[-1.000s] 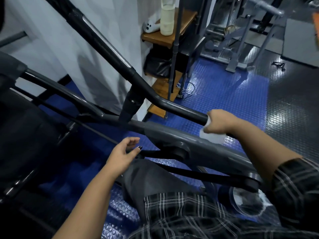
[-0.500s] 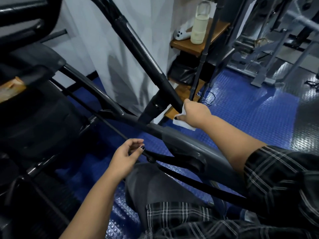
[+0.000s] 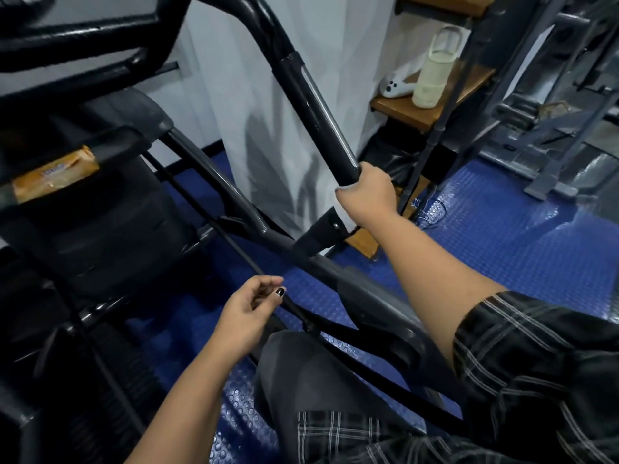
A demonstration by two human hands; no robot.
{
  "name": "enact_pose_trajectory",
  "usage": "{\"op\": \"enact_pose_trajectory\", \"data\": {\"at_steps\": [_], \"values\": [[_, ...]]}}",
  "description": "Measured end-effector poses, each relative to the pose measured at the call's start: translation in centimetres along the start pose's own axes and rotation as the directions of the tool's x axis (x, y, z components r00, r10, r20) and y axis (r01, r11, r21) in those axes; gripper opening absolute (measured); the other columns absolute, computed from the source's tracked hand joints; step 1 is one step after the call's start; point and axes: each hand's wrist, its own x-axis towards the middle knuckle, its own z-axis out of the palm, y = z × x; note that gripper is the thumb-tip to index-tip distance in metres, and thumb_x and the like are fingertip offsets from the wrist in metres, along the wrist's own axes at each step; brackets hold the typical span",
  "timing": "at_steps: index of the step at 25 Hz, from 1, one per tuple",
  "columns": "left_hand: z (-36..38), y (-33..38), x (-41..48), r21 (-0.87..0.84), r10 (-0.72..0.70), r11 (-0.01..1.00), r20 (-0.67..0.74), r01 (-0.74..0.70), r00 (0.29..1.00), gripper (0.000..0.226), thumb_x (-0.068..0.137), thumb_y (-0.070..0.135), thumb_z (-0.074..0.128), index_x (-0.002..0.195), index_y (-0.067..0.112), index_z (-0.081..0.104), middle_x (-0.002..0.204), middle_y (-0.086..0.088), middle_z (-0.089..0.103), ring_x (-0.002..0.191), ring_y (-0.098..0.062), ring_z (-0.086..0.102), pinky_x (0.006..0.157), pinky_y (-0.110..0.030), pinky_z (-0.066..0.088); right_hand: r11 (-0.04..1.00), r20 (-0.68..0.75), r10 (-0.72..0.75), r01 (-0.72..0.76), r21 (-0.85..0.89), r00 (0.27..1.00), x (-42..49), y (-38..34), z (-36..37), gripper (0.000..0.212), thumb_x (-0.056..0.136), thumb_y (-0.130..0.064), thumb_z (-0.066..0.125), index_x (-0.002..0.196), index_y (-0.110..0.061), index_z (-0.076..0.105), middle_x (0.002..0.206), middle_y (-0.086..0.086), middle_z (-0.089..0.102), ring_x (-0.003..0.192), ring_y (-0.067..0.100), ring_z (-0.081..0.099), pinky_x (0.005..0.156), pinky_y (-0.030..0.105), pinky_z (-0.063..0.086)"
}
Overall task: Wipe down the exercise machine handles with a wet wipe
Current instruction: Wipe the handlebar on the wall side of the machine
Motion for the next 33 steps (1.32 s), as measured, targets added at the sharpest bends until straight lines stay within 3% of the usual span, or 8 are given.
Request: {"op": "enact_pose_trajectory", "data": {"at_steps": [4,8,13,16,20,23,26,33], "values": [[-0.2,1.1,0.7,-0.001,-0.010,1.000,0.021,0.010,1.000,0.021,0.096,0.009,0.058,0.105,0.027,0.065,0.108,-0.001,0.072,0.100,-0.014,0.068,0.072,-0.015,0.047,0.945,0.352,0.002,-0.117,0.306,0.936,0.6,0.3,-2.0,0.030,0.071,-0.006,0.081,0.095,-0.002,0.064,0.083,0.010,0.072,0.076,0.016,0.062,0.066,0.025,0.053],[-1.4,2.5,1.7,-0.007,0.011,1.000,0.017,-0.010,1.000,0.021,0.097,0.006,0.057,0.103,0.025,0.064,0.107,-0.008,0.072,0.095,-0.016,0.068,0.067,-0.011,0.048,0.999,-0.033,0.025,-0.026,-0.022,0.999,-1.0,-0.4,-0.3,0.035,0.079,-0.042,0.072,0.103,-0.020,0.060,0.090,0.002,0.068,0.085,0.026,0.063,0.071,0.033,0.051],[-3.1,3.8,2.6,-0.003,0.024,1.000,0.013,-0.024,1.000,0.020,0.097,0.006,0.056,0.104,0.023,0.064,0.106,-0.009,0.071,0.092,-0.013,0.068,0.070,-0.010,0.048,0.992,-0.252,-0.046,0.015,-0.126,0.967,-3.2,-0.6,1.0,0.040,0.083,-0.028,0.069,0.118,-0.016,0.053,0.095,0.008,0.068,0.090,0.031,0.064,0.067,0.031,0.034],[-4.0,4.8,3.9,-0.011,0.017,1.000,0.003,-0.017,1.000,0.020,0.097,0.004,0.055,0.104,0.021,0.063,0.107,-0.012,0.070,0.090,-0.014,0.068,0.069,-0.010,0.049,0.989,0.057,0.027,-0.035,0.142,0.998,-1.3,0.2,-0.4,0.036,0.080,-0.021,0.073,0.111,-0.021,0.056,0.093,0.000,0.068,0.087,0.024,0.064,0.068,0.029,0.046],[-4.7,6.1,5.8,0.005,0.000,1.000,0.022,0.000,1.000,0.021,0.096,0.005,0.056,0.105,0.022,0.064,0.107,-0.011,0.071,0.094,-0.019,0.069,0.070,-0.011,0.049,0.886,0.486,-0.045,-0.190,0.424,0.873,0.9,1.2,-3.0,0.037,0.077,-0.017,0.083,0.108,-0.014,0.063,0.096,0.000,0.072,0.091,0.016,0.069,0.082,0.031,0.055],[-5.2,7.1,7.0,0.014,-0.006,1.000,0.031,0.006,1.000,0.020,0.095,0.010,0.059,0.106,0.025,0.065,0.107,-0.007,0.072,0.098,-0.021,0.069,0.074,-0.018,0.049,0.884,0.351,-0.033,-0.136,0.448,0.936,-0.7,0.9,-2.3,0.050,0.082,-0.041,0.076,0.123,-0.018,0.059,0.115,0.002,0.070,0.108,0.021,0.065,0.094,0.040,0.052],[-5.5,7.7,7.9,0.007,-0.020,1.000,0.017,0.020,1.000,0.019,0.095,0.010,0.060,0.106,0.026,0.065,0.107,-0.009,0.072,0.099,-0.024,0.069,0.075,-0.021,0.048,0.994,0.148,-0.022,0.006,0.106,0.989,-1.8,-1.1,-1.4,0.071,0.083,-0.060,0.063,0.137,-0.018,0.045,0.123,0.001,0.063,0.109,0.022,0.060,0.088,0.039,0.051],[-4.9,8.1,8.3,-0.022,-0.022,1.000,-0.039,0.021,0.999,0.019,0.095,0.012,0.060,0.106,0.027,0.065,0.106,-0.009,0.071,0.098,-0.022,0.070,0.076,-0.022,0.049,0.994,-0.022,-0.096,0.094,-0.064,0.995,1.5,-8.3,-1.5,0.060,0.085,-0.032,0.070,0.135,-0.022,0.038,0.100,0.006,0.068,0.089,0.030,0.065,0.070,0.033,0.043]]}}
